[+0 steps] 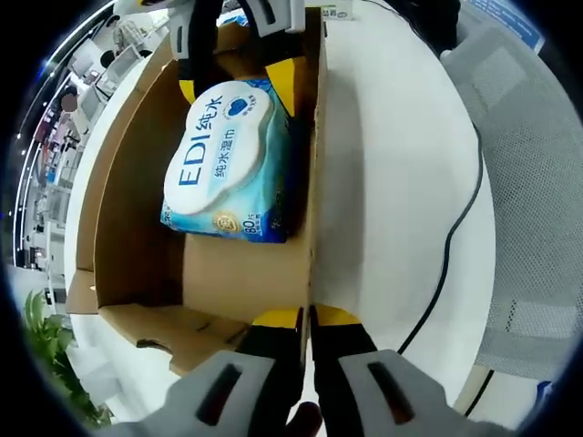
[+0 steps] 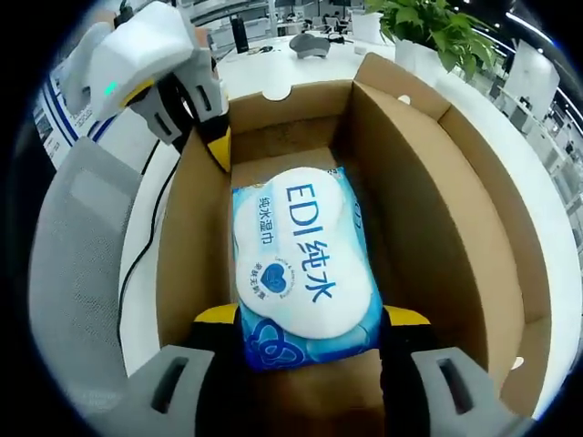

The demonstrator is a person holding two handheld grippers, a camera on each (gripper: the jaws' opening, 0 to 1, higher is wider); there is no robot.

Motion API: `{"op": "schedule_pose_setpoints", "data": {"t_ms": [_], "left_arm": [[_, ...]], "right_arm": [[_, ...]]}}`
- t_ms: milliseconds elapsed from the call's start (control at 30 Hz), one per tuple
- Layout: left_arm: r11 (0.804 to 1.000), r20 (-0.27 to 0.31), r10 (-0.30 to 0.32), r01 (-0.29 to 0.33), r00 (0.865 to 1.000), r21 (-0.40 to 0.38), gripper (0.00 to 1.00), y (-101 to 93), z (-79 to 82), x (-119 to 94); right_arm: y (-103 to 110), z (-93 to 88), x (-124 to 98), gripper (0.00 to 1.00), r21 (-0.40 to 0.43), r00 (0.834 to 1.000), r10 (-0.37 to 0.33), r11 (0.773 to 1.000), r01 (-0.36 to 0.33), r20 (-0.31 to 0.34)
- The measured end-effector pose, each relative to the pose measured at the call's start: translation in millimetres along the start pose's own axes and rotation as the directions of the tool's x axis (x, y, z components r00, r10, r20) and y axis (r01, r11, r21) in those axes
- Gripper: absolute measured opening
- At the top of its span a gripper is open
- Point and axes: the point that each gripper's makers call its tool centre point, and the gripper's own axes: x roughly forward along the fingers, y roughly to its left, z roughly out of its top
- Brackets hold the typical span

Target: Operate the shoe box by opening the lid, removing the specified soft item, and placing it in the target area until the item is outside and the box remains undamaged.

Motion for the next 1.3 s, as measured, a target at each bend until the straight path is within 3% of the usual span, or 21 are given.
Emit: {"op": "schedule_pose_setpoints", "data": {"t_ms": [333, 533, 633, 733, 800, 933, 1100, 1167, 1233, 1267, 1300], "left_arm": [[1.0, -0.022, -0.015, 0.015, 1.0, -0.018, 0.02, 0.6, -0.5, 1], [0.999, -0.014, 0.015, -0.016, 1.0, -0.029, 0.04, 1.2, -1.3, 0], [1.0, -0.018, 0.03, -0.03, 0.999, -0.006, 0.04, 1.0, -2.4, 0], [0.992, -0.035, 0.053, -0.049, 0.998, 0.113, 0.05, 0.8, -4.6, 1], [0.995, -0.026, 0.051, -0.049, 0.998, 0.082, 0.05, 1.1, -3.8, 1], [1.0, 0.06, 0.0, 0.0, 0.998, 0.014, 0.07, -1.6, 3.2, -3], [0.996, 0.126, -0.071, 0.077, 0.989, -0.04, 0.2, -9.2, 7.0, -7], [0.995, 0.146, -0.063, 0.073, 0.987, -0.062, 0.27, -7.7, 8.6, -8], [0.984, 0.199, -0.054, 0.087, 0.978, -0.158, 0.33, -6.8, 16.5, -11], [0.981, 0.207, -0.052, 0.089, 0.977, -0.171, 0.37, -5.7, 18.5, -14], [0.981, 0.249, -0.042, 0.088, 0.968, -0.176, 0.4, -3.5, 24.6, -19]], "right_arm": [[-1, -0.1, 1, 0.58, -0.003, 1.0, -0.009, 1.0, 0.009, -0.016], [-1, -1.4, 0, 0.57, -0.006, 1.0, 0.001, 1.0, -0.001, -0.016], [-2, -2.0, 0, 0.58, -0.014, 0.999, 0.003, 1.0, -0.003, -0.034], [-1, -1.8, 0, 0.58, -0.014, 0.999, 0.004, 1.0, -0.005, -0.051], [-2, -2.3, 0, 0.58, -0.009, 0.999, -0.004, 1.0, 0.003, -0.048], [0, -1.7, -5, 0.6, -0.017, 0.998, -0.047, 0.999, 0.047, -0.048], [-1, -7.3, -16, 0.61, -0.04, 0.997, -0.059, 0.998, 0.057, -0.048], [-3, -7.7, -20, 0.62, -0.034, 0.997, -0.067, 0.997, 0.066, -0.036], [-4, -7.0, -27, 0.63, -0.018, 0.997, -0.081, 0.997, 0.081, -0.02], [-4, -6.7, -30, 0.65, -0.013, 0.997, -0.082, 0.997, 0.082, -0.015], [-3, -6.4, -34, 0.65, -0.008, 0.997, -0.082, 0.997, 0.082, -0.011]]}}
